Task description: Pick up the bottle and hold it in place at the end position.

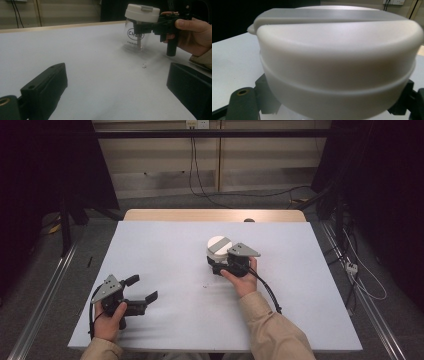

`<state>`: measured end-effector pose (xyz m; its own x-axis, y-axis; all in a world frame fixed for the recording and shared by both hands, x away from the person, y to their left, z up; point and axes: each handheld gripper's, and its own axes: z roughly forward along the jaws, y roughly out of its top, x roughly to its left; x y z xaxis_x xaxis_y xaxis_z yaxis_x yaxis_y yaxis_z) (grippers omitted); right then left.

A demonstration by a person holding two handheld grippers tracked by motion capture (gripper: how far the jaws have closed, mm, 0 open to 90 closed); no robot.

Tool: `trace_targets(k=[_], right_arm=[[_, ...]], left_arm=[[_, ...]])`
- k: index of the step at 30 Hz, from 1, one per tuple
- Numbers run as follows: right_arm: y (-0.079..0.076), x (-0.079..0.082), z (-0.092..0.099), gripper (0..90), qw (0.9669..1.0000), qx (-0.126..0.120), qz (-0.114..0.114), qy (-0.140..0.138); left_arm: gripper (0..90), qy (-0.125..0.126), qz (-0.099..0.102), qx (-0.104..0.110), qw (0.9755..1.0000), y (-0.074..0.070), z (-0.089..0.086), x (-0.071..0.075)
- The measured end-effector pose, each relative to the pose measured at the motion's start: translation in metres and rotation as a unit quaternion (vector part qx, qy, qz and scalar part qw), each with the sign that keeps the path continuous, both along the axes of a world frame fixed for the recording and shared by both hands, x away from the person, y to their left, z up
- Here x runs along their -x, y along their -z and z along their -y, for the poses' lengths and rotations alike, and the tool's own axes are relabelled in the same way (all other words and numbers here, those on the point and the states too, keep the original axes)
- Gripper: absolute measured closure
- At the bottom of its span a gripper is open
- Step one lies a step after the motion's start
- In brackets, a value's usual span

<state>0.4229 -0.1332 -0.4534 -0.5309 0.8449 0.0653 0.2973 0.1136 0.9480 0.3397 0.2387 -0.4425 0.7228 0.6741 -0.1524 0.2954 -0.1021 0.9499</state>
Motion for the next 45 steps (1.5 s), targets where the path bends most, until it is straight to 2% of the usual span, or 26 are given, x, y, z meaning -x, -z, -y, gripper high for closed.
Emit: trace_targets(k=[12,28,31,45], right_arm=[[0.002,-0.001,-0.001,18.8,1.0,0.0,-0.003,-0.002],[0.004,0.0,-0.002,18.7,0.9999,0.015,-0.002,-0.006],[0.004,0.001,-0.004,18.7,0.9997,0.022,0.002,-0.008],[0.005,0.002,-0.002,18.8,0.9998,0.02,0.002,-0.008]], left_arm=[[2.8,0.001,-0.001,0.001,1.0,0.0,0.001,0.0],[2.8,0.003,0.001,0.0,1.0,0.0,0.003,-0.001],[2.8,0.008,0.001,0.002,1.0,-0.001,0.006,-0.001],[3.0,0.019,0.0,0.017,0.9997,-0.006,0.025,-0.013]])
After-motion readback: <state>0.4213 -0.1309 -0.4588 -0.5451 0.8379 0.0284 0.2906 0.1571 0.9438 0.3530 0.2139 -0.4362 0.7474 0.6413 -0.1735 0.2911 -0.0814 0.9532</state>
